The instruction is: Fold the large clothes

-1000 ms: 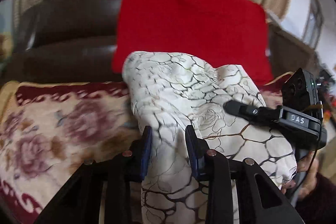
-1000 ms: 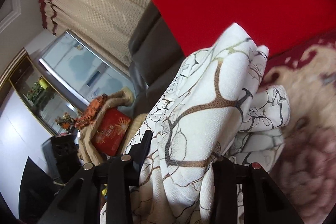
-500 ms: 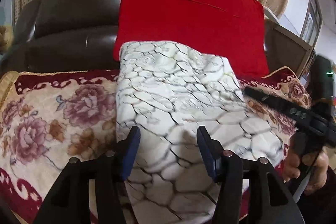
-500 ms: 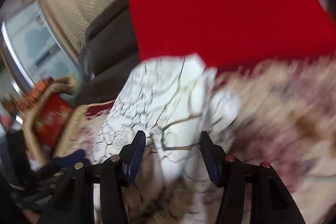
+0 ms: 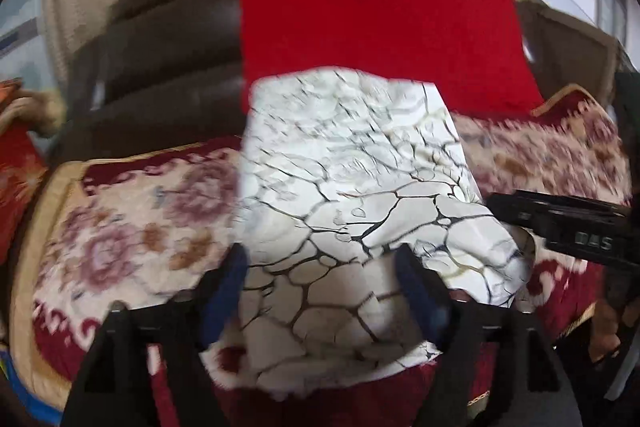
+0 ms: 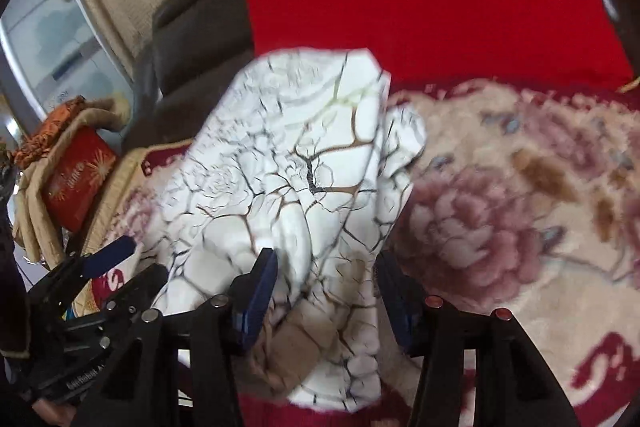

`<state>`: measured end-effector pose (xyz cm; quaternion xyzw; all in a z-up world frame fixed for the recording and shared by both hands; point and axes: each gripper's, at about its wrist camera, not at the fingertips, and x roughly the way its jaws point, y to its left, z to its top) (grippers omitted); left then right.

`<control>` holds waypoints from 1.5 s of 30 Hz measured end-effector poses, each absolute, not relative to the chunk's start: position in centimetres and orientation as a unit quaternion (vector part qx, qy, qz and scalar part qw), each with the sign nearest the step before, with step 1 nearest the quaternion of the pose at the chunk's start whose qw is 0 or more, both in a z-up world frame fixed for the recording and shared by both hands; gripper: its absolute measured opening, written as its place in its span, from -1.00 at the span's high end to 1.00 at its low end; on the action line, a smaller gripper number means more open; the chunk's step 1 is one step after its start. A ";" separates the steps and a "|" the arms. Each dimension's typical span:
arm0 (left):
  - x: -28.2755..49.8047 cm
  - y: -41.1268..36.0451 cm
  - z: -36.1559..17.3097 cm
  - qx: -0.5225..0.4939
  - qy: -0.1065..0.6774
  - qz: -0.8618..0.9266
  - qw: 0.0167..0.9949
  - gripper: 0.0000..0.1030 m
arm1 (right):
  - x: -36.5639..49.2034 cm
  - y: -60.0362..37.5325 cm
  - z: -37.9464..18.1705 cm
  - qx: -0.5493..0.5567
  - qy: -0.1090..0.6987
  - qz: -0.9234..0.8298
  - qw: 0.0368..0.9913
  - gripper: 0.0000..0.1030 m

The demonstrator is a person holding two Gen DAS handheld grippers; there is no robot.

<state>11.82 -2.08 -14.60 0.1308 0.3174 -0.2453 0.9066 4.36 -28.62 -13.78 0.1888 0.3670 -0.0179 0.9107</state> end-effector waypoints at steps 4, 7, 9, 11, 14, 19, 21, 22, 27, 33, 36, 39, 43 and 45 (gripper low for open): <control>9.0 -0.6 -11.1 0.117 0.279 -0.198 0.932 -0.71 | 1.1 -28.5 -9.7 0.184 0.319 -0.020 0.929 -0.09; 6.9 0.2 -8.5 0.108 0.248 -0.175 0.947 -0.81 | -0.7 -28.0 -6.7 0.177 0.292 -0.029 0.939 -0.15; 5.6 0.6 -6.9 0.106 0.224 -0.166 0.954 -0.88 | -1.7 -27.2 -4.8 0.169 0.277 -0.027 0.945 -0.26; 4.2 0.8 -5.4 0.111 0.207 -0.154 0.960 -0.95 | -3.2 -26.5 -2.9 0.155 0.264 -0.028 0.952 -0.31; 2.3 1.2 -3.6 0.119 0.186 -0.146 0.964 -0.96 | -5.1 -25.4 -0.8 0.137 0.249 -0.032 0.958 -0.33; -0.1 2.0 -1.2 0.119 0.169 -0.121 0.971 -0.96 | -8.2 -24.7 2.0 0.140 0.231 -0.031 0.962 -0.34; -1.1 2.5 -0.2 0.114 0.161 -0.115 0.974 -0.96 | -9.2 -24.5 2.9 0.139 0.222 -0.029 0.965 -0.43; -1.5 2.6 0.2 0.112 0.158 -0.114 0.974 -0.97 | -9.8 -24.3 3.3 0.136 0.217 -0.031 0.966 -0.46; -3.3 3.5 1.8 0.099 0.144 -0.102 0.979 -1.00 | -12.1 -23.2 5.2 0.125 0.197 -0.027 0.972 -0.51; -4.9 4.3 3.3 0.096 0.134 -0.095 0.982 -1.00 | -14.2 -22.0 6.8 0.128 0.177 -0.012 0.976 -0.51; -5.9 4.8 3.9 0.090 0.133 -0.097 0.982 -1.00 | -14.8 -21.4 7.3 0.126 0.176 -0.011 0.976 -0.53; -6.6 5.3 4.3 0.086 0.134 -0.101 0.982 -1.00 | -15.4 -20.5 7.6 0.123 0.182 -0.012 0.975 -0.53; -7.5 5.6 4.7 0.087 0.130 -0.096 0.983 -1.00 | -16.3 -19.8 8.1 0.122 0.181 -0.015 0.976 -0.53; -7.9 5.7 4.8 0.085 0.131 -0.093 0.983 -1.00 | -16.9 -19.7 8.5 0.121 0.177 -0.018 0.977 -0.53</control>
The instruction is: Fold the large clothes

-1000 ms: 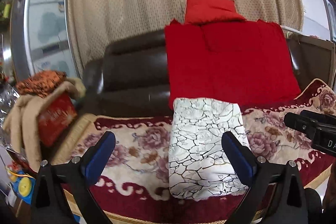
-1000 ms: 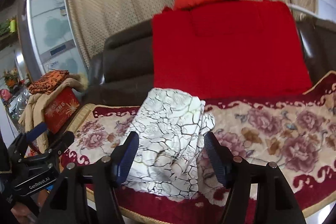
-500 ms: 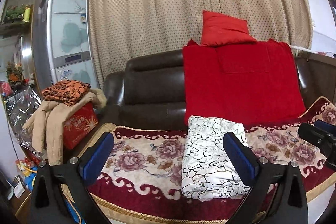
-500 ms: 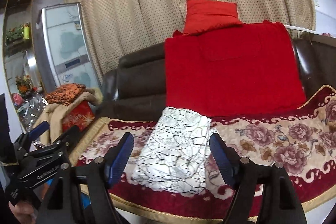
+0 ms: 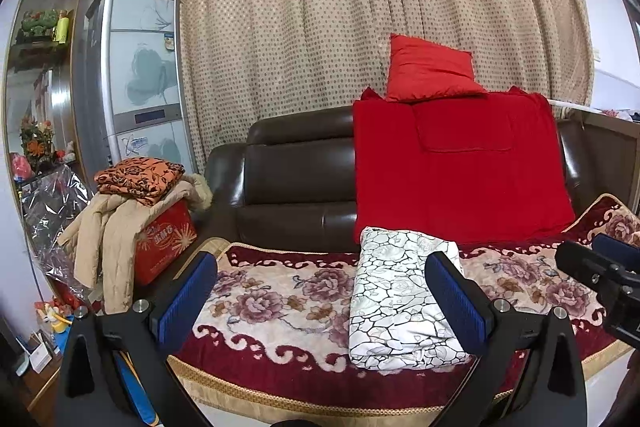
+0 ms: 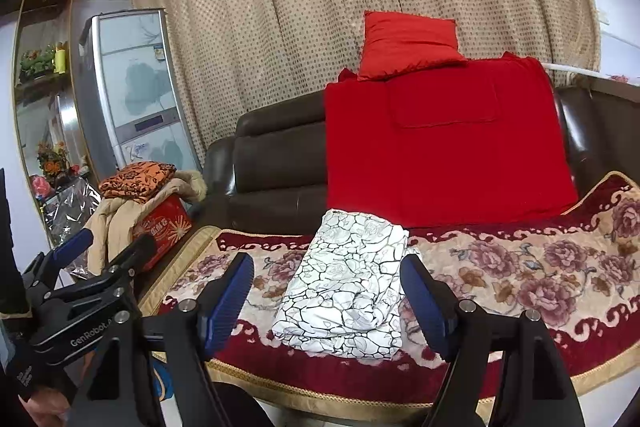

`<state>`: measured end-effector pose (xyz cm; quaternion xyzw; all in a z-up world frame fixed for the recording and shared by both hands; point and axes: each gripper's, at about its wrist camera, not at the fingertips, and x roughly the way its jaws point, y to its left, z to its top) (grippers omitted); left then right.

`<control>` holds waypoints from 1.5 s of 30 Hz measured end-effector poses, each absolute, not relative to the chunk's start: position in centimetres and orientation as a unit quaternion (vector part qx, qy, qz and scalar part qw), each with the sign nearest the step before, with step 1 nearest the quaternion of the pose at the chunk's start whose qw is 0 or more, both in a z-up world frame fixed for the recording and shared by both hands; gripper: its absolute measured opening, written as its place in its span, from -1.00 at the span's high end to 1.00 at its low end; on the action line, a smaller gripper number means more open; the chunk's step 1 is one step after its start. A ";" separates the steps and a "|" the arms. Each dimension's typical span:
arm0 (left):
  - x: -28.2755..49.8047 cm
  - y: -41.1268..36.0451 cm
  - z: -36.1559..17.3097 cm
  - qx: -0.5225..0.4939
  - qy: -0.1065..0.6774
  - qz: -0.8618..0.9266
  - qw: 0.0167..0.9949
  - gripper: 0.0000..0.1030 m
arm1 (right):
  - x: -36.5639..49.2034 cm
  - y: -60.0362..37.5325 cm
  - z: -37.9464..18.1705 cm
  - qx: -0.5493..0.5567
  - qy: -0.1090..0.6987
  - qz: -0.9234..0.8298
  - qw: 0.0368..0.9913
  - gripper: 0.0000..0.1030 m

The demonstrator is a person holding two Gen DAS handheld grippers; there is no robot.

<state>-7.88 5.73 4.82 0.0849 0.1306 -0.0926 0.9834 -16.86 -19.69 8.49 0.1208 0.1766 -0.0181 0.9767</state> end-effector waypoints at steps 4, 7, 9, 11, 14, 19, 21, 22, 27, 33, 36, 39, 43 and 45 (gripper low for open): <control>-8.4 6.0 5.1 0.081 0.128 -0.091 0.984 -1.00 | -17.6 -19.7 8.9 0.122 0.175 -0.019 0.977 -0.53; -8.6 6.0 5.3 0.082 0.125 -0.092 0.984 -1.00 | -17.7 -19.8 8.9 0.125 0.176 -0.020 0.976 -0.53; -8.7 6.0 5.4 0.084 0.123 -0.092 0.985 -1.00 | -17.8 -19.8 9.0 0.128 0.176 -0.017 0.976 -0.53; -8.8 6.0 5.5 0.086 0.120 -0.091 0.985 -1.00 | -17.9 -19.8 9.2 0.129 0.174 -0.016 0.976 -0.53; -8.9 6.0 5.6 0.086 0.119 -0.091 0.985 -1.00 | -18.0 -19.4 9.4 0.128 0.170 -0.014 0.977 -0.53; -9.4 5.8 5.9 0.115 0.099 -0.070 0.986 -1.00 | -17.6 -18.7 9.7 0.119 0.172 -0.014 0.978 -0.53; -9.5 5.9 6.0 0.117 0.095 -0.069 0.986 -1.00 | -17.3 -18.6 9.7 0.122 0.173 -0.014 0.977 -0.53; -9.4 6.0 6.1 0.114 0.097 -0.071 0.986 -1.00 | -17.1 -18.6 9.6 0.122 0.173 -0.016 0.977 -0.53; -8.4 6.1 6.1 0.106 0.106 -0.077 0.986 -1.00 | -16.4 -18.2 9.1 0.113 0.181 -0.024 0.977 -0.53; -7.4 5.5 5.7 0.107 0.120 -0.080 0.984 -1.00 | -15.4 -18.5 8.9 0.115 0.186 -0.025 0.975 -0.53; -6.8 5.1 5.6 0.109 0.126 -0.084 0.982 -1.00 | -14.9 -18.4 8.8 0.115 0.190 -0.026 0.975 -0.53; -6.1 4.7 5.6 0.113 0.132 -0.083 0.981 -1.00 | -14.1 -18.6 8.7 0.118 0.191 -0.025 0.974 -0.53; -5.1 4.2 5.4 0.120 0.139 -0.085 0.979 -1.00 | -13.1 -18.6 8.3 0.117 0.197 -0.027 0.973 -0.53; -4.8 4.0 5.3 0.119 0.141 -0.082 0.979 -1.00 | -12.4 -18.7 8.2 0.116 0.200 -0.025 0.973 -0.53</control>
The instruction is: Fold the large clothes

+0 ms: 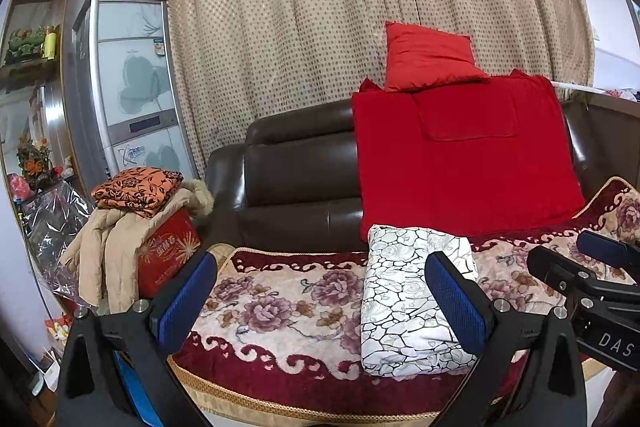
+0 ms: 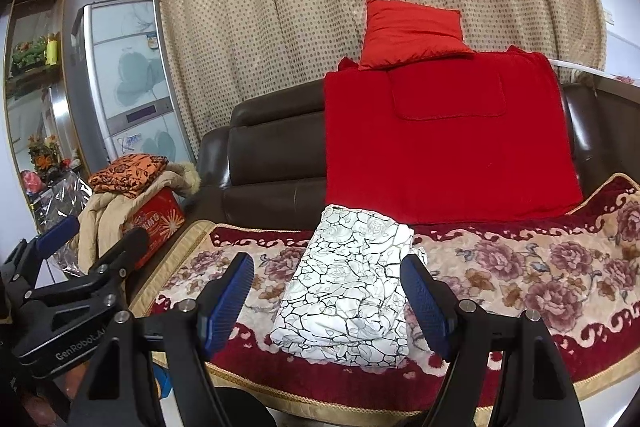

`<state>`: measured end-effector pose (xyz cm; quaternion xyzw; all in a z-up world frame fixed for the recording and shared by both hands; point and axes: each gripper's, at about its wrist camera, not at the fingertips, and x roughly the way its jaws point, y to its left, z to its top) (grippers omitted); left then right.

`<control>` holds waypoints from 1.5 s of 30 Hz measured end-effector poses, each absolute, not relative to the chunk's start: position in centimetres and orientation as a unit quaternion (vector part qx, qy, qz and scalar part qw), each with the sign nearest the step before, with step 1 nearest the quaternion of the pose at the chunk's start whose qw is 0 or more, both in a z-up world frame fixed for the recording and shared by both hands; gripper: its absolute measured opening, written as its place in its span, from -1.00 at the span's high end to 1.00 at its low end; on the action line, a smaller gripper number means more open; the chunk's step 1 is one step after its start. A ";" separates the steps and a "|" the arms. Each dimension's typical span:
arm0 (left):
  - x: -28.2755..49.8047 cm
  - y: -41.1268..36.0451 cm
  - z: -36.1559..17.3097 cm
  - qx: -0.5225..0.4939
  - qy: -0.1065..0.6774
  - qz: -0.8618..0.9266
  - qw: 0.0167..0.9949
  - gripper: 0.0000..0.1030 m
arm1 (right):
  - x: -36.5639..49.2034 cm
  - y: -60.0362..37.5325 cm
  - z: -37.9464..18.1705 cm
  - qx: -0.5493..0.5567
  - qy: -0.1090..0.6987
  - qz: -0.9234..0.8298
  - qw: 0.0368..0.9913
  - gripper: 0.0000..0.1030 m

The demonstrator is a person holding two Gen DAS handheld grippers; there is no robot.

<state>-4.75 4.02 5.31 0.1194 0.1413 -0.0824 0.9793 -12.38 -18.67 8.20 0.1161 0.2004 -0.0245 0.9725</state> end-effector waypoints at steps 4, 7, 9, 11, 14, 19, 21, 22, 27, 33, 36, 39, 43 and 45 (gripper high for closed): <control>-4.0 3.9 5.1 0.117 0.149 -0.082 0.978 -1.00 | -11.6 -18.7 8.1 0.115 0.201 -0.029 0.973 -0.53; -3.8 3.7 4.9 0.118 0.151 -0.084 0.978 -1.00 | -11.4 -18.9 7.9 0.112 0.202 -0.036 0.972 -0.53; -3.8 3.7 4.8 0.118 0.153 -0.086 0.977 -1.00 | -11.4 -19.1 7.8 0.114 0.205 -0.039 0.971 -0.53; -3.9 3.7 4.8 0.119 0.153 -0.090 0.977 -1.00 | -11.6 -19.3 7.8 0.116 0.204 -0.042 0.971 -0.53; -4.2 3.7 4.9 0.118 0.151 -0.093 0.977 -1.00 | -11.9 -19.3 8.0 0.116 0.201 -0.047 0.972 -0.53; -4.7 4.1 5.1 0.112 0.147 -0.101 0.978 -1.00 | -12.5 -18.9 8.3 0.106 0.199 -0.051 0.973 -0.53; -4.8 4.1 5.2 0.111 0.145 -0.106 0.978 -1.00 | -12.8 -18.9 8.4 0.105 0.197 -0.054 0.973 -0.53; -4.9 4.1 5.2 0.110 0.144 -0.109 0.977 -1.00 | -12.8 -18.9 8.6 0.104 0.196 -0.055 0.974 -0.53; -5.5 4.1 5.3 0.112 0.139 -0.118 0.977 -1.00 | -13.4 -18.8 9.0 0.100 0.191 -0.062 0.974 -0.53; -5.6 4.2 5.4 0.111 0.137 -0.121 0.977 -1.00 | -13.5 -18.3 9.1 0.094 0.190 -0.062 0.975 -0.53; -5.6 4.2 5.3 0.110 0.138 -0.121 0.977 -1.00 | -13.3 -18.3 9.1 0.093 0.191 -0.060 0.975 -0.53; -5.4 4.1 5.3 0.110 0.139 -0.119 0.977 -1.00 | -13.1 -18.3 9.0 0.092 0.193 -0.061 0.975 -0.53; -4.9 3.8 5.1 0.112 0.143 -0.119 0.976 -1.00 | -12.9 -18.5 8.8 0.093 0.194 -0.067 0.974 -0.53; -4.7 3.7 4.8 0.115 0.146 -0.118 0.975 -1.00 | -12.8 -18.7 8.6 0.093 0.195 -0.072 0.974 -0.53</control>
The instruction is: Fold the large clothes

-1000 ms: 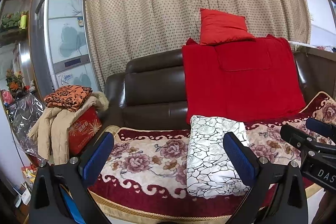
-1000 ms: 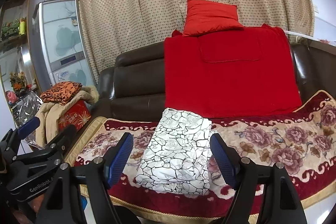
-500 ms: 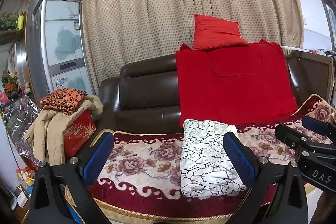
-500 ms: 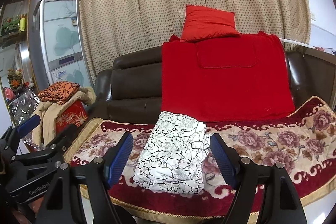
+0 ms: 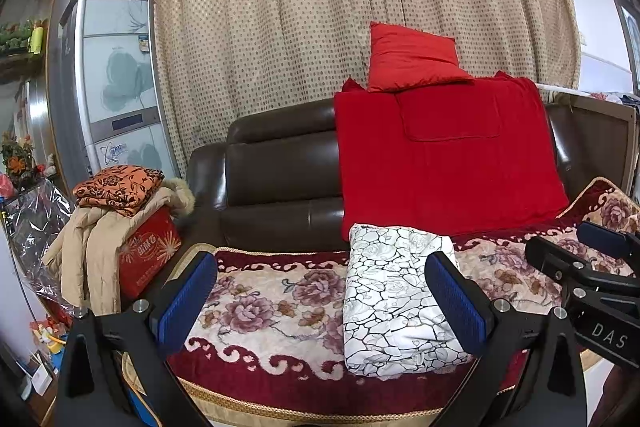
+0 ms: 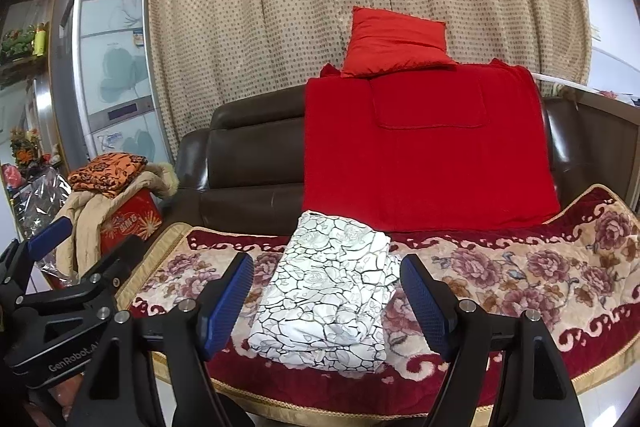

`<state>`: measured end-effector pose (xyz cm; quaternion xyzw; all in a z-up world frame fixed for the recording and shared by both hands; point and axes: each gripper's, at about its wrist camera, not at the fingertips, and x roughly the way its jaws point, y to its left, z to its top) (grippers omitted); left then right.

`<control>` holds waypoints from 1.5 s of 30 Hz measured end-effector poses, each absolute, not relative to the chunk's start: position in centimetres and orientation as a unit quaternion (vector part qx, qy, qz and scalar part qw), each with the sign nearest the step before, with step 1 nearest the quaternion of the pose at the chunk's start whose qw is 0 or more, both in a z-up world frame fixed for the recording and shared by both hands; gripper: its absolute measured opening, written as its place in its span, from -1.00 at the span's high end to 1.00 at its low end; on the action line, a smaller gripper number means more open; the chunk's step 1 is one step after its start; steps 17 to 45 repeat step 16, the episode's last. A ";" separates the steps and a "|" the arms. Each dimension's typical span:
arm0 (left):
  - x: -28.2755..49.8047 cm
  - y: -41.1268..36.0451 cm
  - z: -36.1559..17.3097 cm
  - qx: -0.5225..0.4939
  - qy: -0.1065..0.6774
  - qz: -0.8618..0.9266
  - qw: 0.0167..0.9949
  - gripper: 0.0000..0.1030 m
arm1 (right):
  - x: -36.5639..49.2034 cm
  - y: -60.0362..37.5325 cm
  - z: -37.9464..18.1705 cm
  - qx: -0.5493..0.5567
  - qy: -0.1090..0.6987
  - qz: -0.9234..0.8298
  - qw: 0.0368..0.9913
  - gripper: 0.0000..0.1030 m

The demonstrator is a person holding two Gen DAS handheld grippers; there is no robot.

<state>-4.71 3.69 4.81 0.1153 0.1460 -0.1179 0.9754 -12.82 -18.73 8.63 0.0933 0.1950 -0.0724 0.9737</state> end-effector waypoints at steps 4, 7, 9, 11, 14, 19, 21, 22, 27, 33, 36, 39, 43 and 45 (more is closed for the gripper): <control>-4.3 3.6 4.3 0.116 0.155 -0.119 0.974 -1.00 | -12.6 -18.9 8.1 0.098 0.202 -0.075 0.972 -0.53; -4.0 3.6 4.1 0.116 0.158 -0.119 0.973 -1.00 | -12.2 -18.7 7.9 0.096 0.206 -0.074 0.971 -0.53; -3.6 3.7 3.9 0.114 0.160 -0.116 0.974 -1.00 | -11.8 -18.6 7.7 0.094 0.209 -0.071 0.971 -0.53; -3.3 3.9 3.7 0.110 0.161 -0.120 0.973 -1.00 | -11.4 -18.3 7.6 0.093 0.211 -0.069 0.971 -0.53; -2.7 3.9 3.3 0.105 0.166 -0.130 0.972 -1.00 | -10.6 -18.2 7.2 0.093 0.216 -0.064 0.970 -0.53; -1.9 4.0 3.0 0.093 0.180 -0.147 0.968 -1.00 | -10.1 -18.1 6.9 0.094 0.219 -0.063 0.969 -0.53; -1.9 4.0 3.0 0.093 0.180 -0.147 0.968 -1.00 | -10.1 -18.1 6.9 0.094 0.219 -0.063 0.969 -0.53; -1.9 4.0 3.0 0.093 0.180 -0.147 0.968 -1.00 | -10.1 -18.1 6.9 0.094 0.219 -0.063 0.969 -0.53; -1.9 4.0 3.0 0.093 0.180 -0.147 0.968 -1.00 | -10.1 -18.1 6.9 0.094 0.219 -0.063 0.969 -0.53; -1.9 4.0 3.0 0.093 0.180 -0.147 0.968 -1.00 | -10.1 -18.1 6.9 0.094 0.219 -0.063 0.969 -0.53; -1.9 4.0 3.0 0.093 0.180 -0.147 0.968 -1.00 | -10.1 -18.1 6.9 0.094 0.219 -0.063 0.969 -0.53; -1.9 4.0 3.0 0.093 0.180 -0.147 0.968 -1.00 | -10.1 -18.1 6.9 0.094 0.219 -0.063 0.969 -0.53; -1.9 4.0 3.0 0.093 0.180 -0.147 0.968 -1.00 | -10.1 -18.1 6.9 0.094 0.219 -0.063 0.969 -0.53; -1.9 4.0 3.0 0.093 0.180 -0.147 0.968 -1.00 | -10.1 -18.1 6.9 0.094 0.219 -0.063 0.969 -0.53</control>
